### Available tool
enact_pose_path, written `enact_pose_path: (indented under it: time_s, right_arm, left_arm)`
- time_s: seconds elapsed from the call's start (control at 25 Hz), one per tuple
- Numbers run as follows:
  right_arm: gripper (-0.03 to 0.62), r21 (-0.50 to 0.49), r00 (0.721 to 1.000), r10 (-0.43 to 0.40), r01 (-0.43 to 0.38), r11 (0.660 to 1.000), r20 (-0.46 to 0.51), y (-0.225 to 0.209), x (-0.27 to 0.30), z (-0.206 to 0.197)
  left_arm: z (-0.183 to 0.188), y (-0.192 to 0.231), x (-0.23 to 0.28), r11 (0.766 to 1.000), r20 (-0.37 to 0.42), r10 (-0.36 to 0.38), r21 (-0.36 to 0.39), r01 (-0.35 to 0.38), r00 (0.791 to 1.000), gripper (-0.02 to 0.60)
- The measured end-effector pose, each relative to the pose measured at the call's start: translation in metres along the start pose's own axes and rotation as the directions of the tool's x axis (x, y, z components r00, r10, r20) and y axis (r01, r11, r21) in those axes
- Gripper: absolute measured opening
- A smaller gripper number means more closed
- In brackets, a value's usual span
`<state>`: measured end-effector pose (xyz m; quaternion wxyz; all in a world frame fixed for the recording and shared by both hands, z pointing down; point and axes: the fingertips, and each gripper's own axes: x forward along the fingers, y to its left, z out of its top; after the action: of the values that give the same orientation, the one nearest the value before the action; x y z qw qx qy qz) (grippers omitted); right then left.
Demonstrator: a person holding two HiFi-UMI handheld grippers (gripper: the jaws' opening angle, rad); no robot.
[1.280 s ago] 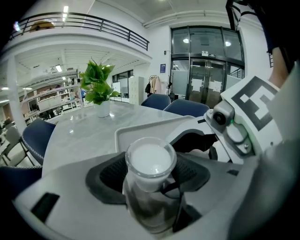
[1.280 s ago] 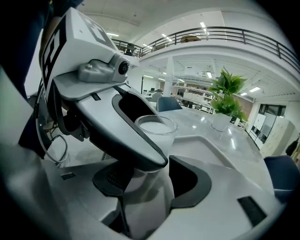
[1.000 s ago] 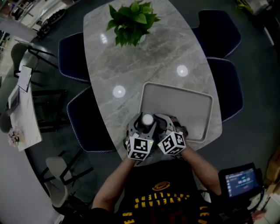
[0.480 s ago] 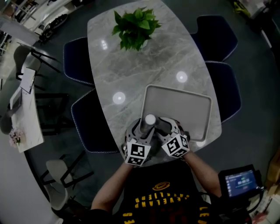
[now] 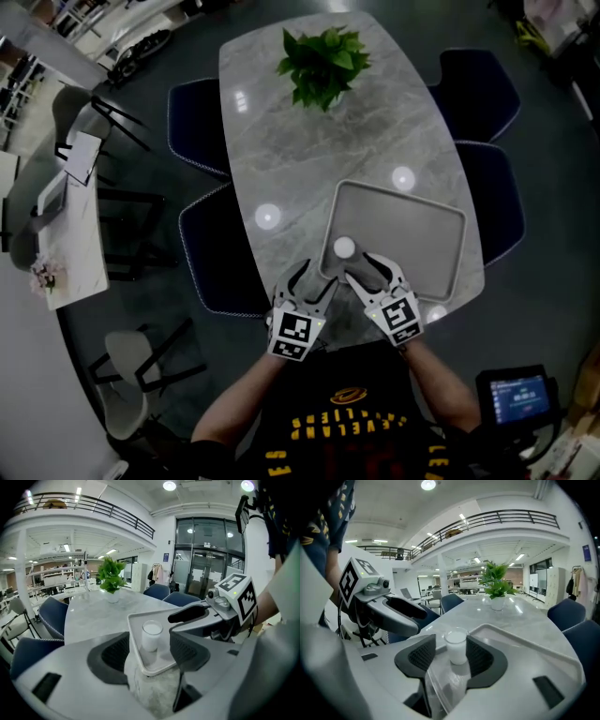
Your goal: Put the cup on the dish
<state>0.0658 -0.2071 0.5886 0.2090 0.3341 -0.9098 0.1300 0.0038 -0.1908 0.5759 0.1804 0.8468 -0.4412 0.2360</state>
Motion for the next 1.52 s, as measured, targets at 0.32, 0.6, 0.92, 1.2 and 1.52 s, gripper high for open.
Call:
enact_pose_path:
  time_s: [0.32,0.6,0.92,1.2,1.52]
  right_arm:
    - [0.006,0.06,0.993,-0.03,0.024,0.998,0.111,0.028,-0.032,0.034]
    - [0.007,0.069,0.984,-0.025,0.013,0.998,0.174,0.039,-0.038,0.061]
    - [0.006,0.06,0.976,-0.064,0.053,0.997,0.207,0.056,-0.051,0.085]
    - [0.006,0.069,0.966,-0.116,0.103,0.992,0.231,0.068,-0.068,0.104]
    - [0.006,-0.025,0.95,-0.174,0.187,0.982,0.26,0.077,-0.087,0.137]
  left_arm:
    - [0.019,-0.011,-0.05,0.999,0.112,-0.05,0.011,0.049,0.992,0.002]
    - [0.026,-0.007,-0.055,0.997,0.13,-0.067,-0.023,0.071,0.989,0.002]
    - [0.056,-0.02,-0.088,0.989,0.176,-0.142,-0.025,0.149,0.974,0.002]
    - [0.077,-0.024,-0.109,0.982,0.242,-0.18,-0.013,0.188,0.954,0.002]
    - [0.098,-0.016,-0.137,0.977,0.307,-0.197,-0.02,0.213,0.931,0.002]
